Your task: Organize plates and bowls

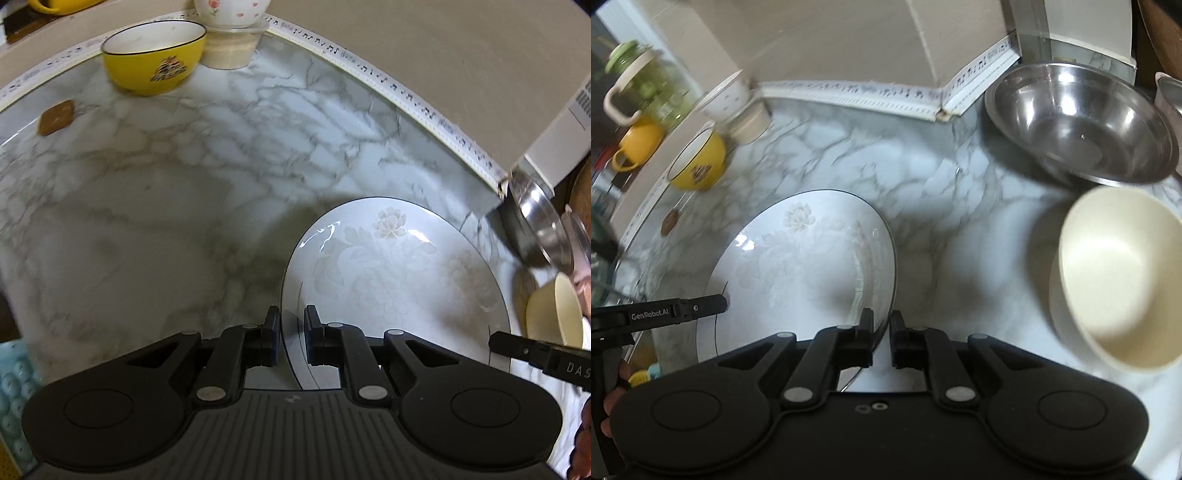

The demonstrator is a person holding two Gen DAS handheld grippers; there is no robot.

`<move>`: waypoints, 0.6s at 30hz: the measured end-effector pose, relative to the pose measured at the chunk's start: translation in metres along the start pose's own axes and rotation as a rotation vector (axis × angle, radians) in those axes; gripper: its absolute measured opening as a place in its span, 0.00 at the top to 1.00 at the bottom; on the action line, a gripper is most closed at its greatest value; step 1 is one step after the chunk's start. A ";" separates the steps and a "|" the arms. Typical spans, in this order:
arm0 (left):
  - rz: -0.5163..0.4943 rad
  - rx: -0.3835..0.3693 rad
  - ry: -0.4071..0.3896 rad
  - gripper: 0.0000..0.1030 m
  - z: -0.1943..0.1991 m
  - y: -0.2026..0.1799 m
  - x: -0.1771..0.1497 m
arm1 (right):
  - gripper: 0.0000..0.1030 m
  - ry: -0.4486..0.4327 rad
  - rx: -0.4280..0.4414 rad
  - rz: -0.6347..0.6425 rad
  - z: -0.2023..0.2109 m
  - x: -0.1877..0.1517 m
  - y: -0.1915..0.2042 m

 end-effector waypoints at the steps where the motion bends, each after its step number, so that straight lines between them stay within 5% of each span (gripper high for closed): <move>1: 0.004 0.002 -0.002 0.88 0.003 0.002 -0.006 | 0.90 0.004 0.004 0.006 0.002 -0.005 0.001; 18: 0.013 0.040 -0.017 0.88 0.021 0.015 -0.050 | 0.90 0.042 0.048 0.071 0.006 -0.046 0.014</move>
Point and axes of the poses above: each gripper's, at about its wrist camera, not at the fingertips, and z roughly against the way its jaws point, y to its left, x to its top, the point moved 9 cm from there along -z, roughly the way its jaws point, and after that the axes turned 6 degrees about y, right-handed, at the moved point
